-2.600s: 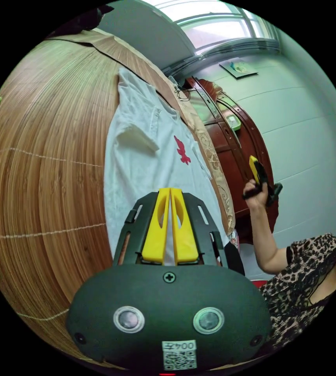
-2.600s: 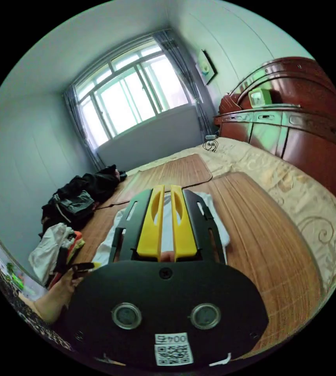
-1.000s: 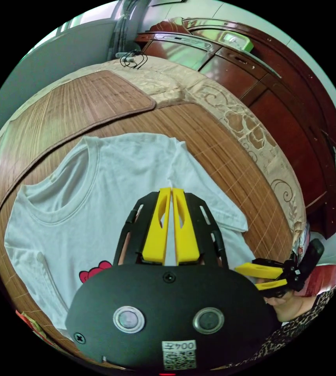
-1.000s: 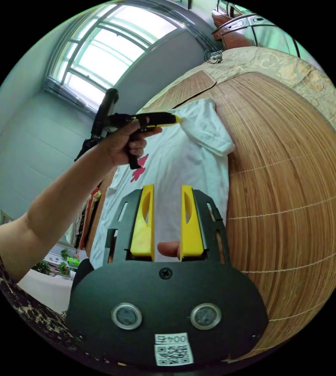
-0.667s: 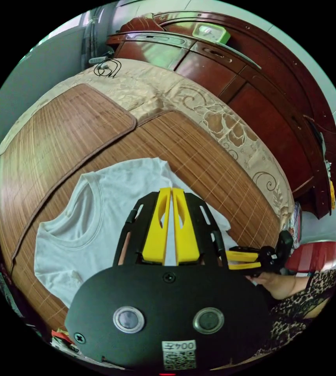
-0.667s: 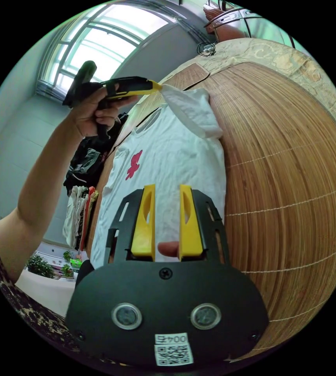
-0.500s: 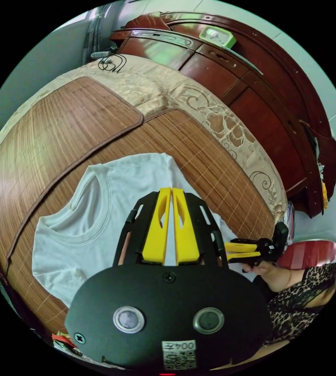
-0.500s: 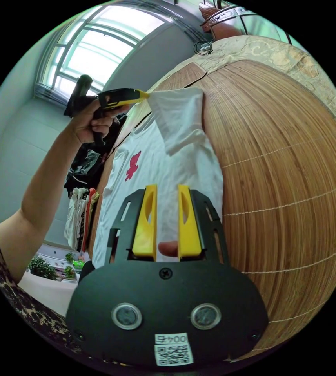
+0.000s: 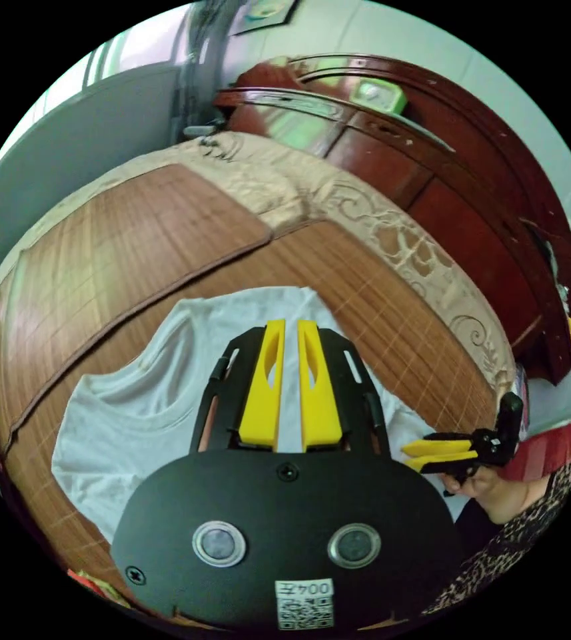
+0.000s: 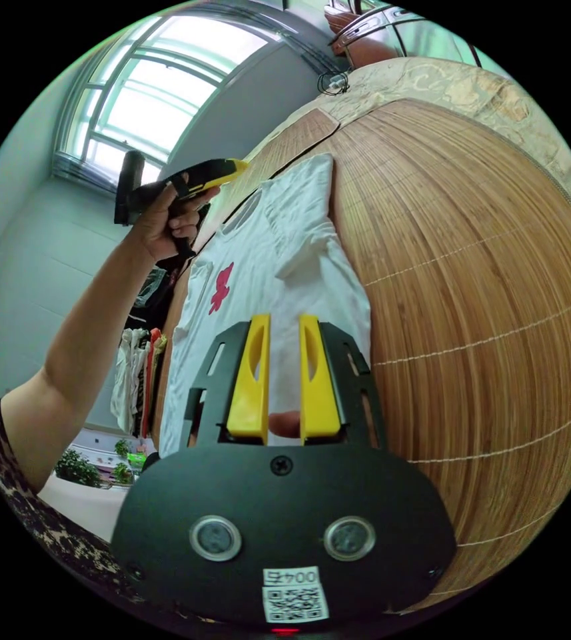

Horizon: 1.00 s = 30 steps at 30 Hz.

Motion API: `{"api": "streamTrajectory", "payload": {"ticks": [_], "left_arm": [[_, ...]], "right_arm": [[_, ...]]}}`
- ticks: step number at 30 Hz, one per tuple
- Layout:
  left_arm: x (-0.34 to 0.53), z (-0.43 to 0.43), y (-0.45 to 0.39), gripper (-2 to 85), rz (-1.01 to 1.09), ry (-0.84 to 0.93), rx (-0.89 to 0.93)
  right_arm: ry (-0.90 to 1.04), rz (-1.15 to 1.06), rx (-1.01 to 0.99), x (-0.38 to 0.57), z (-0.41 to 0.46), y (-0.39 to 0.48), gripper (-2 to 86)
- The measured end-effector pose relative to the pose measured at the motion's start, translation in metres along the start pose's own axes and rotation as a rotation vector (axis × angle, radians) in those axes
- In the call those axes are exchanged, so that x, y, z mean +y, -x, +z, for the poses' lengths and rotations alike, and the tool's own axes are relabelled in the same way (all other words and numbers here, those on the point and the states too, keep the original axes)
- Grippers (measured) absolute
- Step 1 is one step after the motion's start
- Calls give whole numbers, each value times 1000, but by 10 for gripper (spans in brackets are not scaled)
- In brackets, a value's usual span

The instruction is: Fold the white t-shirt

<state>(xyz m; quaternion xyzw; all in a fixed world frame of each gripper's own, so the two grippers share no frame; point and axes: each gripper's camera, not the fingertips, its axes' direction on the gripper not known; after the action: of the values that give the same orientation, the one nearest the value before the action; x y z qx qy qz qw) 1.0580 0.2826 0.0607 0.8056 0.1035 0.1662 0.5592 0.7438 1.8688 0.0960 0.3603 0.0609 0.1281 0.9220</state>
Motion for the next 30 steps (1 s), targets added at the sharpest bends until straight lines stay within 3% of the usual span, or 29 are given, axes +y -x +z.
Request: {"api": "streamTrajectory", "payload": {"ticks": [10, 16, 19, 22, 26, 30], "left_arm": [[-36, 56, -62, 9, 111, 225, -118], [-17, -59, -71, 8, 89, 87, -84], [50, -162, -59, 8, 55, 14, 13], [125, -229, -49, 8, 23, 19, -1], [287, -349, -52, 8, -7, 86, -202], [451, -449, -74, 8, -111, 118, -365]], "right_arm": [[-19, 35, 2, -7, -22, 39, 66], [-48, -62, 8, -14, -41, 90, 58], [-47, -184, 87, -13, -48, 132, 36], [22, -229, 174, -16, -42, 161, 26], [75, -353, 501, -11, -40, 223, 3], [129, -466, 672, 18, -33, 279, -5]]}}
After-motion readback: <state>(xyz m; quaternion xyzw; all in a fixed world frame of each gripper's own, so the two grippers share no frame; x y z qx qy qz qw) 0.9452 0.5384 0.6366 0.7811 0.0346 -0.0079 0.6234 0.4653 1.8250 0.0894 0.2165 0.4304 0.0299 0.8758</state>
